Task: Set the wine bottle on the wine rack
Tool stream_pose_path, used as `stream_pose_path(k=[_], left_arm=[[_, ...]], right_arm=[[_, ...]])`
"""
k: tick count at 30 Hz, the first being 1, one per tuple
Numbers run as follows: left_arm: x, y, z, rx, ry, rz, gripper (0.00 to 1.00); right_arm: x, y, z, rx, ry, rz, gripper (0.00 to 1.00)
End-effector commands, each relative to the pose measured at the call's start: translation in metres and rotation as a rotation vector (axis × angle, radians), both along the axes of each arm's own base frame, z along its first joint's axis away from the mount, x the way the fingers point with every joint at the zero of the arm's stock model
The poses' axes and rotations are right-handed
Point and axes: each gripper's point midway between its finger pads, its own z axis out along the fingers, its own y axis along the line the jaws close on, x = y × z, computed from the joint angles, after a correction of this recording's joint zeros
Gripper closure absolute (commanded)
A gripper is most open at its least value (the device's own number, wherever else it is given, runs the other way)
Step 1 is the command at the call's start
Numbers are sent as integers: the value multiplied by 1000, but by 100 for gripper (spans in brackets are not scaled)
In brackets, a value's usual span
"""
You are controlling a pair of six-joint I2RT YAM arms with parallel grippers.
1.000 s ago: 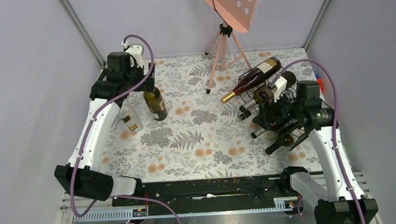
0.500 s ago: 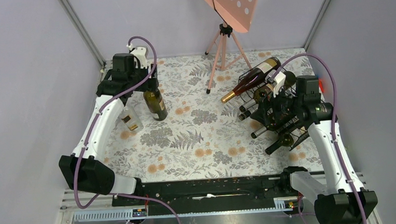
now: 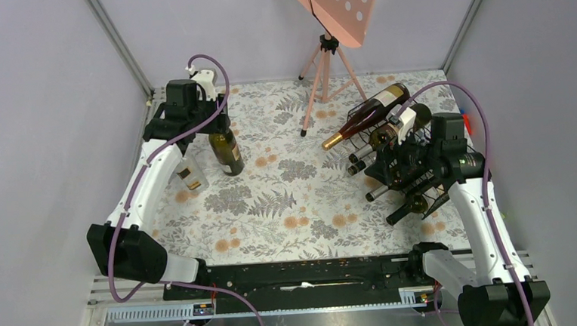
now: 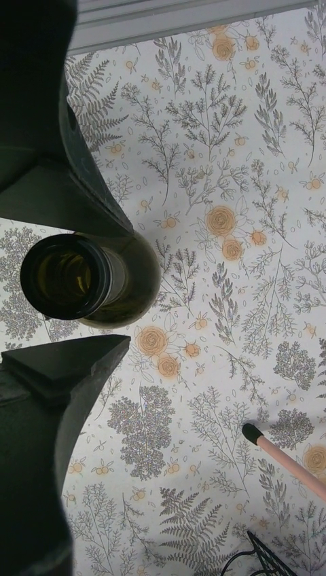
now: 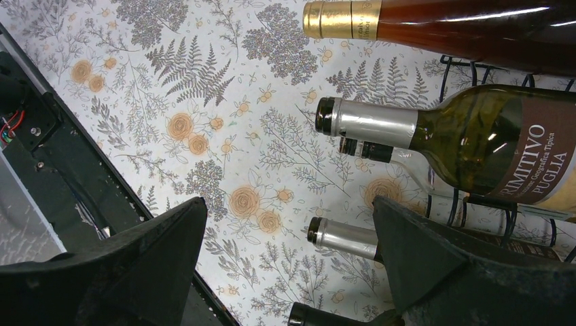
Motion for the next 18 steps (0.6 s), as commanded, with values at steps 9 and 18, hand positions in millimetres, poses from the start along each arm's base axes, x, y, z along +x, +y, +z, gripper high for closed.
stream_pose_path(k=[9,18], left_arm=[[11,-5,15,-33,-61,-18,63],[-11,-34,44,-145,-91,-172,99]], right_arm=[[0,4,10,18,-42,21,0],[10,6,47,-8,-103,34,0]])
